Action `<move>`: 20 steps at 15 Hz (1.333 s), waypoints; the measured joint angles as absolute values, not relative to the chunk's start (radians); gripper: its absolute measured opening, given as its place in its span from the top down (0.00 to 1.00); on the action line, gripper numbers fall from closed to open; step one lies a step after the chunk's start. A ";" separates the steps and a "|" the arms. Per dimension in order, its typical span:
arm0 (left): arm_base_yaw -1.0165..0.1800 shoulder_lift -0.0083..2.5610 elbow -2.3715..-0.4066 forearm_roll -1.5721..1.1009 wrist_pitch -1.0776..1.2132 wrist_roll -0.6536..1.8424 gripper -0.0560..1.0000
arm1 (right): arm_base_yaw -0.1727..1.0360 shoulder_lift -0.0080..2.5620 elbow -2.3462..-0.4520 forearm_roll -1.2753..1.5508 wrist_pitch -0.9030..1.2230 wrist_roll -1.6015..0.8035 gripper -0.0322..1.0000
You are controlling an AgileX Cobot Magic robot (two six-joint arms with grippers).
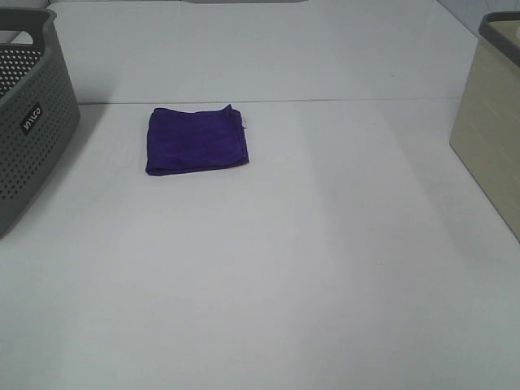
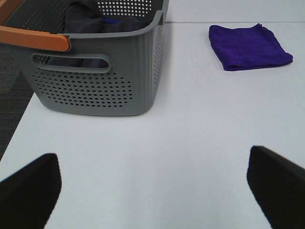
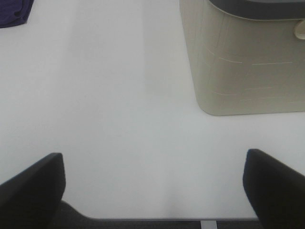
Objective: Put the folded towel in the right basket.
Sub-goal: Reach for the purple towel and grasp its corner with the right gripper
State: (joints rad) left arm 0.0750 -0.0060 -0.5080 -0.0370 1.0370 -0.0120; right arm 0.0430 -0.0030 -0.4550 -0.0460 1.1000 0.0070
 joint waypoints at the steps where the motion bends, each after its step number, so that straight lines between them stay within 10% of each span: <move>1: 0.075 -0.006 -0.508 -0.037 1.037 -0.012 0.01 | 0.043 -0.003 -0.455 -0.046 1.100 0.007 0.03; 20: 0.075 -0.006 -0.508 -0.037 1.037 -0.012 0.01 | 0.043 -0.003 -0.455 -0.059 1.100 0.007 0.03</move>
